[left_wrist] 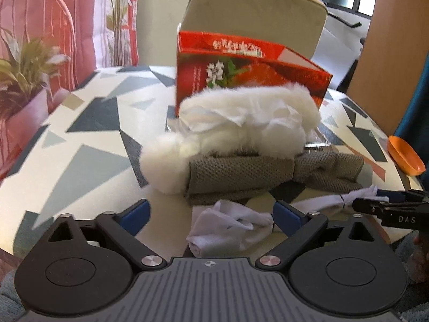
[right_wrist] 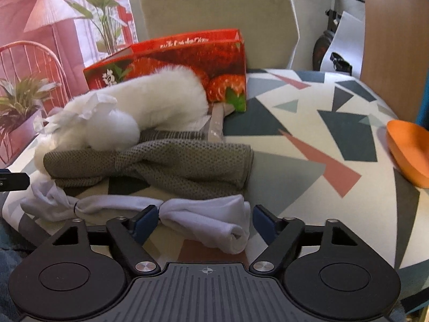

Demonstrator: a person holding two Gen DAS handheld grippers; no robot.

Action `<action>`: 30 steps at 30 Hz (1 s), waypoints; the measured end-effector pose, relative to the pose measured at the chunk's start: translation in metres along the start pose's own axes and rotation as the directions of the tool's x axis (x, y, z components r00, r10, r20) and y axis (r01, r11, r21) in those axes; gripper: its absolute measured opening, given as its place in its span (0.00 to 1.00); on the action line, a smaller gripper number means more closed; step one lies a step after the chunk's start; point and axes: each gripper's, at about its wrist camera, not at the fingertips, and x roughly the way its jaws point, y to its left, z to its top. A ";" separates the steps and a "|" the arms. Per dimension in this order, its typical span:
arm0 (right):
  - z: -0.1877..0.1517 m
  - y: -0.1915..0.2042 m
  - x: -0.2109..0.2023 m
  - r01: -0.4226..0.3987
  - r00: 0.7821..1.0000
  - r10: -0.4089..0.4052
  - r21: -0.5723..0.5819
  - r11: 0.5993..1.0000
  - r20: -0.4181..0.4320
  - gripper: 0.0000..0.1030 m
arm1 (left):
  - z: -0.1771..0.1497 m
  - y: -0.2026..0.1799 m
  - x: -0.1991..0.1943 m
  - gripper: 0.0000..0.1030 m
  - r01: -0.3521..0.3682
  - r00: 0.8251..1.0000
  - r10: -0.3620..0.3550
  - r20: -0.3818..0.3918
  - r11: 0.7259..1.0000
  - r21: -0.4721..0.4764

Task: Organize soft objects
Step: 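Lower the right tool onto the white socks and close the gripper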

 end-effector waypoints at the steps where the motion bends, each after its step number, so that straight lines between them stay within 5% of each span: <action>1: 0.000 -0.001 0.002 -0.003 1.000 0.004 0.002 1.000 -0.008 0.66 | -0.001 0.001 0.003 0.88 0.011 1.000 -0.011 -0.014 1.000 -0.006; 6: -0.001 -0.001 0.005 -0.007 1.000 0.007 0.001 1.000 -0.022 0.52 | -0.006 0.009 0.014 0.72 0.093 0.993 -0.097 -0.073 0.994 -0.061; 18: -0.002 -0.002 0.009 -0.009 0.999 0.009 0.004 1.000 -0.039 0.51 | -0.015 0.023 0.033 0.68 0.078 0.985 -0.100 -0.138 0.985 -0.154; 21: -0.002 -0.003 0.009 -0.001 0.999 0.001 0.010 1.000 -0.037 0.53 | -0.016 0.024 0.031 0.42 0.081 0.986 -0.101 -0.135 0.985 -0.150; 27: -0.003 -0.005 0.010 -0.006 0.999 0.007 0.024 1.000 -0.039 0.52 | -0.016 0.021 0.030 0.30 0.093 0.987 -0.108 -0.116 0.988 -0.125; 30: -0.003 -0.006 0.009 -0.021 0.999 0.022 0.027 0.999 -0.039 0.41 | -0.015 0.019 0.028 0.23 0.090 0.989 -0.103 -0.110 0.989 -0.115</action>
